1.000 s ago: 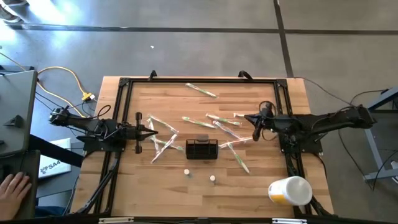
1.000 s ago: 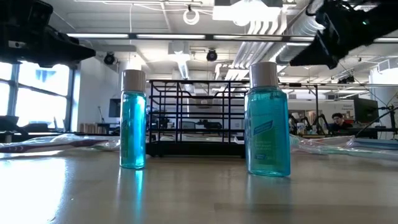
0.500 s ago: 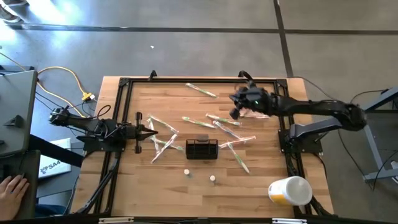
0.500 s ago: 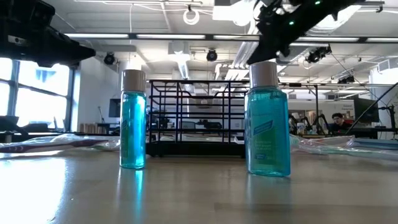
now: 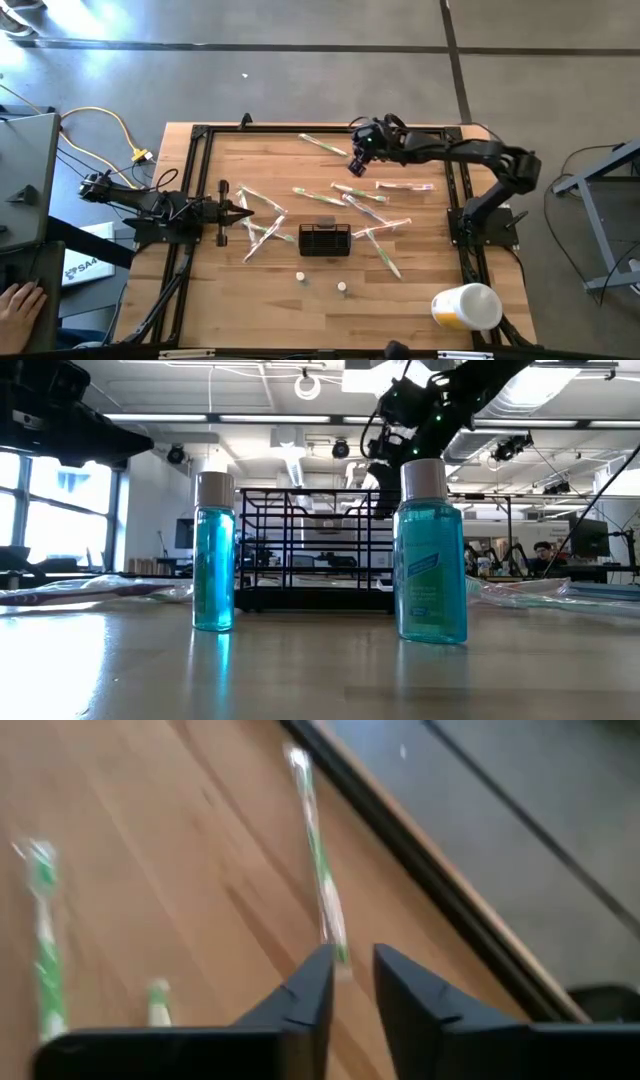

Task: Pick & Place toothbrushing station
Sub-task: Put the violet toothbrush into the wire organizer

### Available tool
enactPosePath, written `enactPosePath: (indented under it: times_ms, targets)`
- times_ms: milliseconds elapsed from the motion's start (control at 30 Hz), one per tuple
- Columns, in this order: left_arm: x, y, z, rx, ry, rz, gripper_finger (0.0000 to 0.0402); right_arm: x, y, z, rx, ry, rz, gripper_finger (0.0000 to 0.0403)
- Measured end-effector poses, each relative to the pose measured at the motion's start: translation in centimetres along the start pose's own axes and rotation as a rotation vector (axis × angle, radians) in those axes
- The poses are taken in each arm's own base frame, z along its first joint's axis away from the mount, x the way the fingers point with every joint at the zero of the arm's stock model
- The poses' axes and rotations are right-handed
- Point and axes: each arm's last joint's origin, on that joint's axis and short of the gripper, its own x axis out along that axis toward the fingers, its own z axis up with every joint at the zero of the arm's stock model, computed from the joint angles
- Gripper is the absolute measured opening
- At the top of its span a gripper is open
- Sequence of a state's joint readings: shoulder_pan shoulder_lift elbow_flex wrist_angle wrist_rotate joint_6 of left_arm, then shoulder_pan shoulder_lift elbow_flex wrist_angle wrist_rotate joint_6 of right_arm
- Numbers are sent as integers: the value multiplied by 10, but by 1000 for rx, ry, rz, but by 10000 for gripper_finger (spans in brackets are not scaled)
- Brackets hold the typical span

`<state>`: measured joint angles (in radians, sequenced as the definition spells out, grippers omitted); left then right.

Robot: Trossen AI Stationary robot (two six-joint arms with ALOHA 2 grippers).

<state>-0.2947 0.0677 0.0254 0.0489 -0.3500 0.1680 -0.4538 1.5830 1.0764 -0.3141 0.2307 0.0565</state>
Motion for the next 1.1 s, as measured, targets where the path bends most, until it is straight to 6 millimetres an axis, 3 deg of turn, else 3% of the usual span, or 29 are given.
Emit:
enactPosePath:
  times_ms: [167,300,533,867,1100]
  targets:
    - [0,0,0,2,4,-1,0,-4,-1,-5,-30,125,0,163]
    - [0,0,-1,12,10,-4,0,-20,-5,-10,62,354,19,196]
    - [0,0,-1,13,13,-5,0,-43,-8,-27,48,663,6,187]
    - [0,0,-2,-16,18,-5,0,-42,-8,-34,11,713,11,160]
    - [0,0,-2,-10,17,-5,0,-32,-7,-58,9,775,13,151]
